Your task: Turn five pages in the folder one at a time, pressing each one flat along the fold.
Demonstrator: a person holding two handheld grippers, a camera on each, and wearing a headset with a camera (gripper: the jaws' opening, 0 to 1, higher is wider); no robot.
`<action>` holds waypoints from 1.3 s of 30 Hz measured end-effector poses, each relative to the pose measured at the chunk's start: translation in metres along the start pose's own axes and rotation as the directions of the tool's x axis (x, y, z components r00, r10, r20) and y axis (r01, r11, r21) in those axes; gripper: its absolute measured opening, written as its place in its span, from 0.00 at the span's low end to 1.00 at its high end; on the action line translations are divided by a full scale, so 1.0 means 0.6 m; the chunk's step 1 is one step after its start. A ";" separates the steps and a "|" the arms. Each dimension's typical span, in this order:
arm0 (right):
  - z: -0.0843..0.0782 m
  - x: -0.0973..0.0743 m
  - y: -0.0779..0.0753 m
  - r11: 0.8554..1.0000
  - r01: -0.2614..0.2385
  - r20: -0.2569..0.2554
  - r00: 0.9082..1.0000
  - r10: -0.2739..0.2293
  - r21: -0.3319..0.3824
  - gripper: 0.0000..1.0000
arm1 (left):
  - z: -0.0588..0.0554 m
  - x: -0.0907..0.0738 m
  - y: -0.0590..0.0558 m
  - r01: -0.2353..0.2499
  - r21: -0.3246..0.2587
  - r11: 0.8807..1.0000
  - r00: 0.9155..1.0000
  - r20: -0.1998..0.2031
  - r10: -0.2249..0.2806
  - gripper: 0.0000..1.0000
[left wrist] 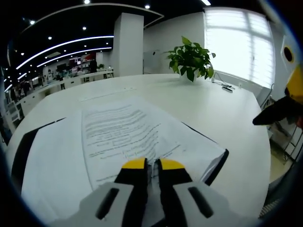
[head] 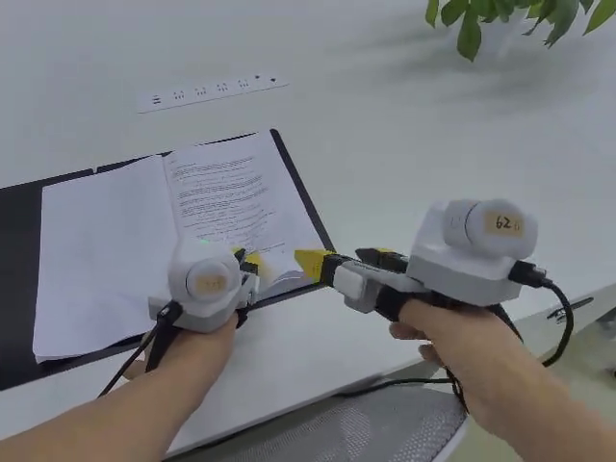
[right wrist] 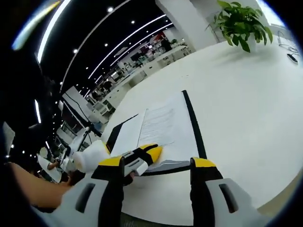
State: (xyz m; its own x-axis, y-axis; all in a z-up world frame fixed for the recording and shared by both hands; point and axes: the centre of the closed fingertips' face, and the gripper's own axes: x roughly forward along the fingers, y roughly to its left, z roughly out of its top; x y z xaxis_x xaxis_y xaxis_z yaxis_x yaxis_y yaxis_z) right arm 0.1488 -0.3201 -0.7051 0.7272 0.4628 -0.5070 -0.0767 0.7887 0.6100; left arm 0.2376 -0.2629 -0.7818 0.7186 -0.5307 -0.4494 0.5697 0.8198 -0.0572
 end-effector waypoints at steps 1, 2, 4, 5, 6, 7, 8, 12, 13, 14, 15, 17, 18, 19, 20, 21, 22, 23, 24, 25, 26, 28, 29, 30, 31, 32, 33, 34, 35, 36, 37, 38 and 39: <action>-0.005 0.006 0.001 1.000 -0.010 -0.022 1.000 0.010 0.022 0.49 | 0.000 0.000 0.000 0.000 -0.003 1.000 1.000 0.002 0.000 0.07; -0.007 0.012 0.004 1.000 -0.024 -0.029 0.999 0.025 0.020 0.43 | 0.000 -0.001 0.000 0.000 -0.003 1.000 1.000 0.002 0.000 0.07; -0.008 0.026 0.005 0.998 -0.030 -0.023 0.999 0.031 0.060 0.37 | 0.000 -0.001 0.000 -0.002 -0.006 1.000 1.000 0.003 0.002 0.07; -0.010 0.032 0.006 0.996 -0.033 -0.021 0.999 0.035 0.079 0.36 | 0.000 -0.001 -0.001 -0.002 -0.004 1.000 1.000 0.004 0.002 0.07; -0.015 0.039 0.008 0.993 -0.037 -0.028 0.999 0.041 0.112 0.37 | 0.000 0.000 0.000 -0.002 -0.005 1.000 1.000 0.005 0.002 0.07; -0.018 0.045 0.007 0.992 -0.040 -0.030 0.999 0.044 0.120 0.37 | 0.000 0.000 0.000 -0.001 -0.007 1.000 1.000 0.005 0.001 0.07; -0.022 0.052 0.007 0.990 -0.040 -0.033 0.998 0.045 0.135 0.36 | 0.000 -0.001 0.000 -0.001 -0.008 1.000 1.000 0.005 0.001 0.07; -0.035 0.065 0.009 0.989 -0.034 -0.041 0.998 0.040 0.144 0.37 | 0.001 -0.001 0.000 0.000 -0.010 1.000 1.000 0.002 0.000 0.07; -0.034 0.069 0.009 0.987 -0.037 -0.030 0.999 0.042 0.158 0.37 | 0.001 -0.001 -0.001 0.000 -0.010 1.000 1.000 0.002 0.000 0.07; -0.034 0.071 0.009 0.985 -0.038 -0.026 0.999 0.043 0.165 0.37 | 0.001 -0.001 0.000 -0.002 -0.014 1.000 1.000 0.003 0.002 0.07; -0.035 0.074 0.010 0.984 -0.037 -0.027 0.999 0.042 0.175 0.37 | 0.001 -0.001 0.000 -0.002 -0.015 1.000 1.000 0.003 0.002 0.07; -0.031 0.076 0.010 0.983 -0.036 -0.016 0.999 0.039 0.182 0.36 | 0.001 -0.001 0.000 -0.002 -0.011 1.000 1.000 0.003 0.002 0.07; -0.031 0.079 0.007 0.982 -0.031 -0.013 0.999 0.034 0.187 0.35 | 0.001 -0.001 0.000 -0.001 -0.010 1.000 1.000 0.003 0.001 0.07; -0.031 0.083 0.002 0.980 -0.025 -0.015 0.999 0.028 0.198 0.34 | 0.001 -0.001 0.000 -0.001 -0.010 1.000 1.000 0.003 0.001 0.07; -0.031 0.085 -0.002 0.979 -0.020 -0.011 1.000 0.023 0.205 0.34 | 0.001 -0.001 0.000 -0.001 -0.009 1.000 1.000 0.004 0.001 0.07; -0.029 0.088 -0.006 0.975 -0.015 -0.005 1.000 0.017 0.220 0.34 | 0.001 -0.001 0.000 -0.002 -0.010 1.000 1.000 0.005 0.002 0.07; -0.032 0.091 -0.011 0.970 -0.009 -0.011 1.000 0.012 0.242 0.34 | 0.001 -0.001 0.000 -0.002 -0.010 1.000 1.000 0.005 0.002 0.07; -0.032 0.094 -0.014 0.966 -0.007 -0.012 1.000 0.011 0.257 0.34 | 0.001 -0.001 0.000 -0.002 -0.009 1.000 1.000 0.005 0.002 0.07; -0.030 0.095 -0.019 0.965 -0.002 -0.003 1.000 0.003 0.262 0.35 | 0.001 -0.001 0.000 -0.003 -0.010 1.000 1.000 0.004 0.003 0.07; -0.028 0.098 -0.025 0.964 0.009 0.006 1.000 -0.011 0.265 0.35 | 0.001 -0.001 0.000 -0.003 -0.010 1.000 1.000 0.005 0.003 0.07; -0.028 0.099 -0.030 0.962 0.017 0.007 1.000 -0.020 0.271 0.34 | 0.001 -0.001 0.000 -0.003 -0.010 1.000 1.000 0.005 0.003 0.07; -0.025 0.103 -0.046 0.954 0.049 0.021 0.998 -0.058 0.295 0.30 | 0.001 -0.001 -0.001 -0.003 -0.008 1.000 1.000 0.006 0.003 0.07; -0.026 0.104 -0.050 0.952 0.059 0.019 0.998 -0.068 0.301 0.27 | 0.001 -0.001 -0.001 -0.003 -0.007 1.000 1.000 0.007 0.003 0.07; -0.024 0.106 -0.058 0.948 0.077 0.032 0.995 -0.091 0.309 0.25 | 0.001 -0.001 0.000 -0.003 -0.005 1.000 1.000 0.007 0.003 0.07; -0.025 0.106 -0.064 0.942 0.091 0.031 0.994 -0.107 0.323 0.21 | 0.001 -0.001 0.000 -0.003 -0.006 1.000 1.000 0.008 0.004 0.07; -0.026 0.107 -0.070 0.936 0.102 0.033 0.992 -0.120 0.336 0.17 | 0.001 -0.001 0.000 -0.003 -0.005 1.000 1.000 0.007 0.003 0.07; -0.027 0.107 -0.074 0.923 0.113 0.034 0.990 -0.135 0.368 0.12 | 0.001 -0.001 0.000 -0.003 -0.003 1.000 1.000 0.007 0.003 0.07; -0.030 0.106 -0.077 0.913 0.115 0.035 0.990 -0.139 0.392 0.08 | 0.001 -0.001 0.000 -0.004 -0.005 1.000 1.000 0.007 0.004 0.07; -0.031 0.106 -0.081 0.910 0.120 0.036 0.989 -0.146 0.396 0.05 | 0.002 -0.001 -0.001 -0.005 -0.003 1.000 1.000 0.007 0.005 0.07; -0.033 0.106 -0.082 0.913 0.126 0.034 0.988 -0.151 0.388 0.00 | 0.002 -0.001 -0.001 -0.007 -0.002 1.000 1.000 0.006 0.007 0.07; -0.035 0.107 -0.085 0.914 0.137 0.034 0.986 -0.162 0.383 0.00 | 0.002 -0.001 -0.001 -0.009 -0.004 1.000 1.000 0.006 0.009 0.07; -0.036 0.107 -0.084 0.914 0.133 0.040 0.986 -0.161 0.384 0.00 | 0.002 -0.001 -0.001 -0.010 -0.005 1.000 1.000 0.005 0.010 0.07; -0.035 0.106 -0.084 0.909 0.131 0.051 0.985 -0.164 0.395 0.00 | 0.002 -0.001 -0.001 -0.011 -0.006 1.000 1.000 0.003 0.011 0.07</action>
State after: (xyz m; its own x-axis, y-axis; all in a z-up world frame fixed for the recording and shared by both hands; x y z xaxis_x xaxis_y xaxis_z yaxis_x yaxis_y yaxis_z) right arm 0.1848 -0.3220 -0.7811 0.7638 0.3058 -0.5685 0.2949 0.6181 0.7287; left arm 0.2372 -0.2636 -0.7805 0.7263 -0.5219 -0.4472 0.5592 0.8271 -0.0570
